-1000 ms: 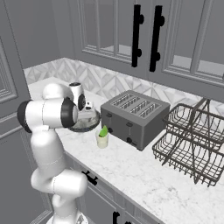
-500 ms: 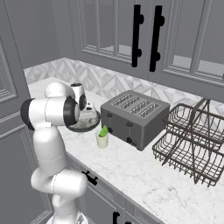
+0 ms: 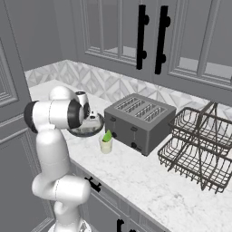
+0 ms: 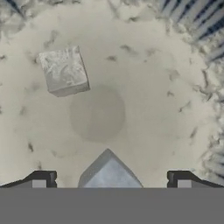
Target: Grab a lemon wedge from the fridge and one ice cube from the ice bowl, and put them in the glass of lemonade.
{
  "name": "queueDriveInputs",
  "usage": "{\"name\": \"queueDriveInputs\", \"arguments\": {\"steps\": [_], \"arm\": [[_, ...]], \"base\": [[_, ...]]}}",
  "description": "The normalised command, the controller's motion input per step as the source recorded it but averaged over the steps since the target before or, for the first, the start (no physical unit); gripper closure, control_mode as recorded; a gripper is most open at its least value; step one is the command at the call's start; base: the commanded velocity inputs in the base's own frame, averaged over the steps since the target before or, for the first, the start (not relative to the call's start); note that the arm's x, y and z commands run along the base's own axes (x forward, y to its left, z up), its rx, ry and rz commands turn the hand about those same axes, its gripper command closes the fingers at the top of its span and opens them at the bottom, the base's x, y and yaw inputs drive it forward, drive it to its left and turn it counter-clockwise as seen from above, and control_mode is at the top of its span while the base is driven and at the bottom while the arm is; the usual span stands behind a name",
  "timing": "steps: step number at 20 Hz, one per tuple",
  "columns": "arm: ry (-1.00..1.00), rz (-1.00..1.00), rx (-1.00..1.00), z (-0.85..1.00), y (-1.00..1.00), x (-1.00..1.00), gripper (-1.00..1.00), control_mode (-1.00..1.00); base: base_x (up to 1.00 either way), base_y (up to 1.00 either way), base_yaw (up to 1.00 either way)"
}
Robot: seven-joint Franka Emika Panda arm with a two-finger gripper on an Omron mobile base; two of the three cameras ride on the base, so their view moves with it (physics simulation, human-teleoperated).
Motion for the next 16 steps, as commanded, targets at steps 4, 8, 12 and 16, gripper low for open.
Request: {"name": "queueDriveInputs", "arguments": {"steps": [4,8,12,16], "arm": [[0.00,0.00,0.00,-0.35,0.00,0.00,-1.00,-1.00],[0.00,0.00,0.00,-0.18,0.00,-0.05,-1.00,-1.00],[0.00,0.00,0.00,0.00,-0.07,-0.28,-1.00,-1.00],[0.00,0.00,0.00,-0.03,-0.06,-0.17,-1.00,-1.00]], "base": [[0.00,0.00,0.00],[0.00,0.00,0.00],[0.00,0.00,0.00],[0.00,0.00,0.00]]}}
